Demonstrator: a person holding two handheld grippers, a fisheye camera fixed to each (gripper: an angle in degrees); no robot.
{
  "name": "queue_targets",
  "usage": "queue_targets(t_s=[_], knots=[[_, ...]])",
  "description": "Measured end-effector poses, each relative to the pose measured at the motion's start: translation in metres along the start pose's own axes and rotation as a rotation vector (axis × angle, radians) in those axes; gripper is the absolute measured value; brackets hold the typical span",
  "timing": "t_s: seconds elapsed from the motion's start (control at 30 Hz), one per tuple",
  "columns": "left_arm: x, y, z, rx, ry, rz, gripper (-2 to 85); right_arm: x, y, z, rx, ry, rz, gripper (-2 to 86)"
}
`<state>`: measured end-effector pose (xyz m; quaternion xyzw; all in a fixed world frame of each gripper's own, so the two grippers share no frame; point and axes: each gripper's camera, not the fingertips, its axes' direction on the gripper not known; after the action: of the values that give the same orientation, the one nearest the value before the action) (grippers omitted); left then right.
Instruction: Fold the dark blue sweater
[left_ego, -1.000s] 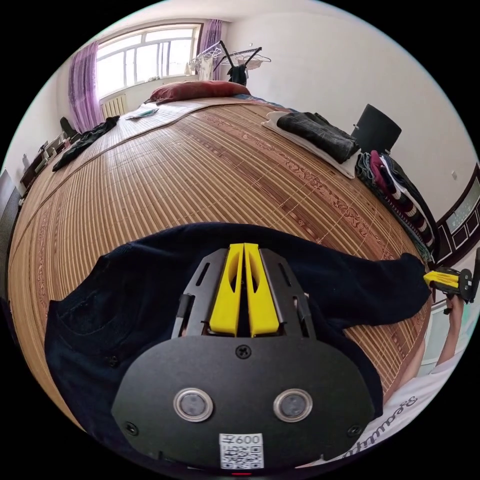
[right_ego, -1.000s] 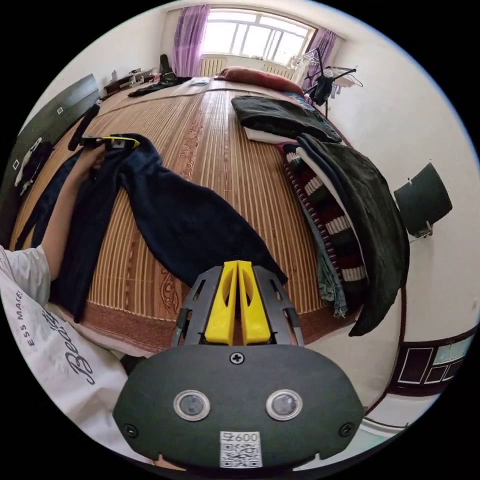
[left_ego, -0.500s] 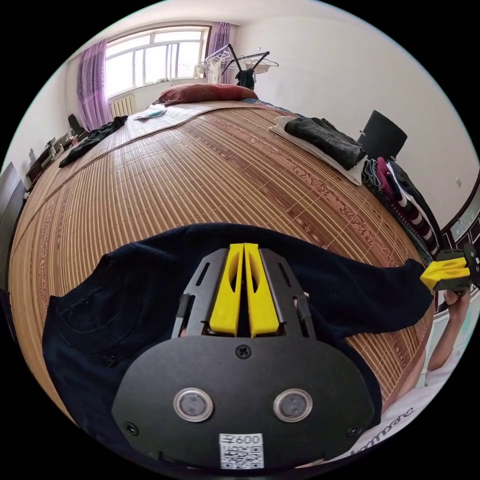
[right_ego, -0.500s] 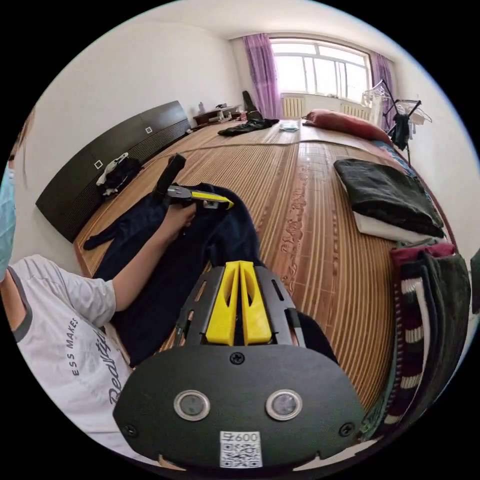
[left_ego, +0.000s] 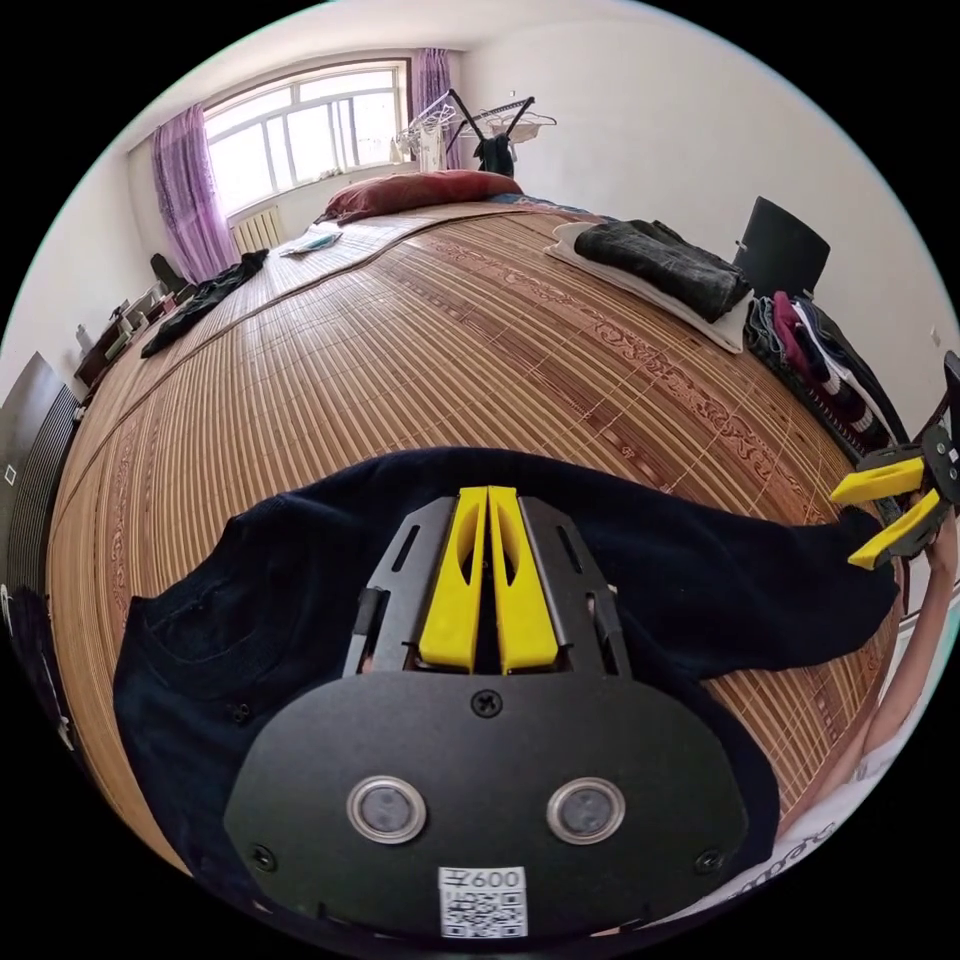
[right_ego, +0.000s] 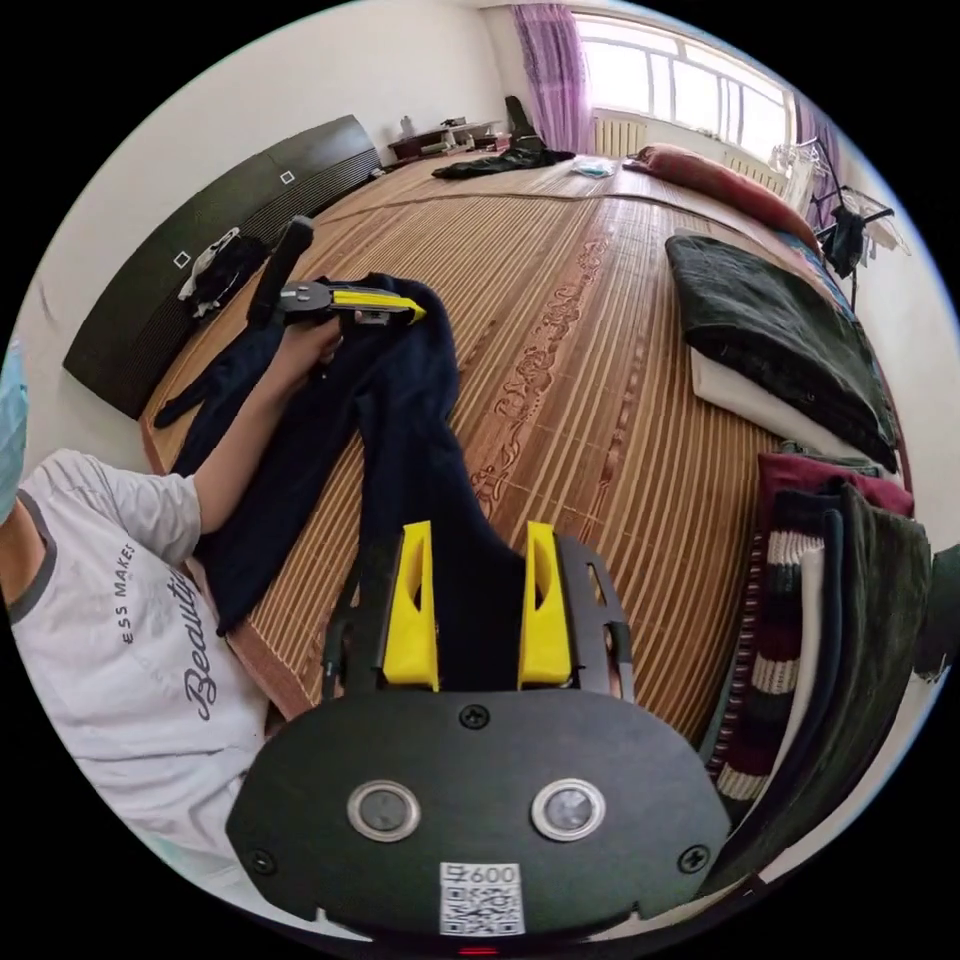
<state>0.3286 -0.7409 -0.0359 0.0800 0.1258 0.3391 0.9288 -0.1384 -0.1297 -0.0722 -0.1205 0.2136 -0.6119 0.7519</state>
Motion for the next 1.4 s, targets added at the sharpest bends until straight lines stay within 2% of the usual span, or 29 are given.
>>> queue_targets(t_s=[0.03, 0.07, 0.13, 0.27, 0.37, 0.4, 0.47, 0.57, 0.6, 0.67, 0.73, 0.8, 0.93, 1.0, 1.13, 1.23, 1.33, 1.4], knots=[[0.001, 0.000, 0.001, 0.000, -0.005, 0.003, 0.1, -0.005, -0.003, 0.005, -0.093, 0.055, -0.009, 4.4], [0.001, 0.001, 0.001, 0.000, -0.007, 0.005, 0.1, -0.011, -0.005, 0.003, -0.105, 0.077, -0.022, 0.7], [0.002, 0.001, 0.003, 0.000, -0.013, 0.008, 0.1, -0.022, -0.010, 0.005, -0.133, 0.131, -0.060, -0.2], [0.002, 0.002, 0.006, 0.000, -0.026, 0.019, 0.0, -0.077, -0.012, -0.007, -0.066, 0.540, -0.222, -0.6], [0.001, 0.003, 0.010, 0.001, -0.036, 0.029, 0.1, -0.106, -0.009, -0.023, -0.010, 0.633, -0.269, -0.1], [0.000, 0.003, 0.011, 0.000, -0.043, 0.034, 0.0, -0.104, -0.011, -0.024, -0.010, 0.630, -0.241, 0.2], [0.000, 0.003, 0.013, 0.000, -0.058, 0.044, 0.0, -0.068, -0.020, -0.004, -0.149, 0.583, -0.087, 4.3], [-0.001, 0.003, 0.017, 0.000, -0.089, 0.068, 0.0, -0.025, -0.011, 0.007, -0.153, 0.571, 0.066, 6.3], [-0.002, 0.004, 0.019, 0.001, -0.098, 0.077, 0.0, -0.022, -0.009, 0.004, -0.142, 0.538, 0.079, 6.2], [-0.006, 0.004, 0.022, 0.002, -0.105, 0.083, 0.0, -0.021, -0.005, -0.015, 0.000, 0.418, 0.085, 4.9], [-0.012, 0.004, 0.024, 0.004, -0.103, 0.083, 0.0, -0.026, -0.006, -0.018, 0.096, 0.353, 0.026, 0.8], [-0.024, 0.005, 0.026, 0.010, -0.076, 0.078, 0.0, -0.029, -0.012, -0.005, 0.117, 0.301, -0.031, -0.2], [-0.052, 0.006, 0.031, 0.014, 0.016, 0.049, 0.0, -0.002, -0.021, 0.049, 0.034, 0.236, -0.038, -0.8], [-0.076, 0.006, 0.036, 0.010, 0.090, 0.014, 0.1, 0.020, -0.010, 0.042, 0.105, 0.198, 0.042, -0.8], [-0.112, 0.009, 0.043, 0.010, 0.178, -0.044, 0.3, 0.067, 0.023, 0.040, 0.084, 0.353, 0.237, -0.8], [-0.153, 0.014, 0.050, 0.046, 0.314, -0.120, 0.9, 0.084, 0.034, 0.037, 0.156, 0.277, 0.288, -0.8], [-0.196, 0.024, 0.058, 0.107, 0.496, -0.214, 1.5, 0.082, 0.033, 0.035, 0.225, 0.175, 0.212, -0.9], [-0.222, 0.031, 0.060, 0.141, 0.534, -0.294, 1.6, 0.079, 0.031, 0.038, 0.207, 0.186, 0.171, -0.9]])
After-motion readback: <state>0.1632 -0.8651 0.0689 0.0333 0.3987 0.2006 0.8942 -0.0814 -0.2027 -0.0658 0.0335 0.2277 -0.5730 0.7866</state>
